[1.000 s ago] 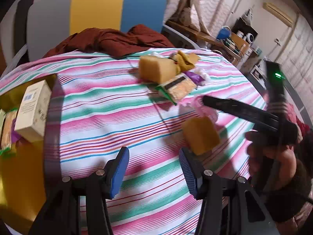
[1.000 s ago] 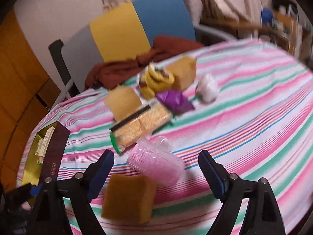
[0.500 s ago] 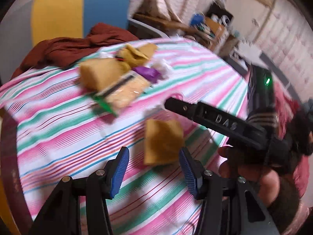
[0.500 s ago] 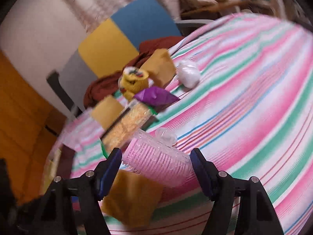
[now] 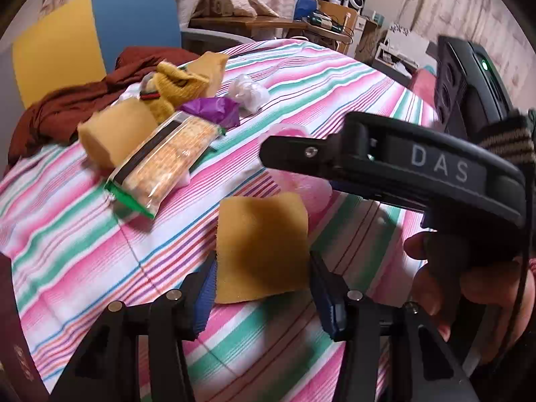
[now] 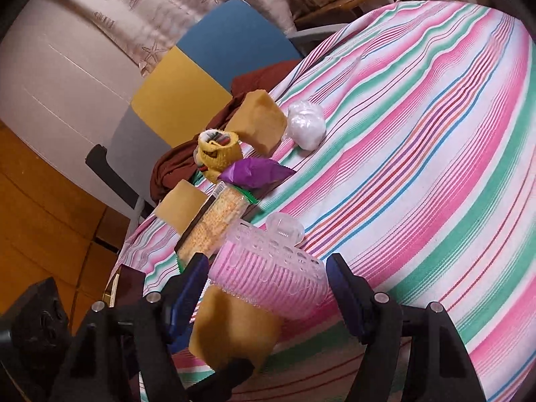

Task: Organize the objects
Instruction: 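Carry the sponge and pink hair roller into the gold tray and release both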

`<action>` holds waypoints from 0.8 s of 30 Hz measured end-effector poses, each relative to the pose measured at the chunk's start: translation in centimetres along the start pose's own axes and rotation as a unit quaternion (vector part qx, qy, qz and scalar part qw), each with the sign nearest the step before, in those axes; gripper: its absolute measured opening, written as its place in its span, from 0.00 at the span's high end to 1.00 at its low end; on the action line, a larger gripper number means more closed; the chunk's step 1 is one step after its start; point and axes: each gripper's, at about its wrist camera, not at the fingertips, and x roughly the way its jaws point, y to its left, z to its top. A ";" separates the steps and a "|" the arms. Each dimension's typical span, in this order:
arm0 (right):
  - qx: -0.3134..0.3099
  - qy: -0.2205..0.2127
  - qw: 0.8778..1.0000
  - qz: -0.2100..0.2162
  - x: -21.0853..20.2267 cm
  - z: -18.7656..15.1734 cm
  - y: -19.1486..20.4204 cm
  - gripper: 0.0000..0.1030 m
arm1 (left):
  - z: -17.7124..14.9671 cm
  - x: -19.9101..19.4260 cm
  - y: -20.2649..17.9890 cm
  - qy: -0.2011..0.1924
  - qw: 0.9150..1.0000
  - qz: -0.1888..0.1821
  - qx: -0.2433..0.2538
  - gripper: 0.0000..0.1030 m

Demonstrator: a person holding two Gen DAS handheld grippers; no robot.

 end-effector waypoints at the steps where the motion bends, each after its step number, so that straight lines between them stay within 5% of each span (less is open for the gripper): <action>1: -0.001 -0.001 1.000 -0.003 -0.2 -0.1 0.0 0.29 | -0.2 -0.2 0.4 -0.001 1.000 -0.004 -0.008 0.51; 12: 0.000 -0.030 0.999 -0.043 -2.6 -0.8 0.3 0.29 | -3.5 -4.3 3.8 -0.024 0.998 -0.004 -0.060 0.51; 24: -0.093 -0.010 0.995 -0.019 -2.1 -3.9 8.6 0.29 | -7.6 -13.1 9.6 -0.108 0.987 0.025 -0.120 0.51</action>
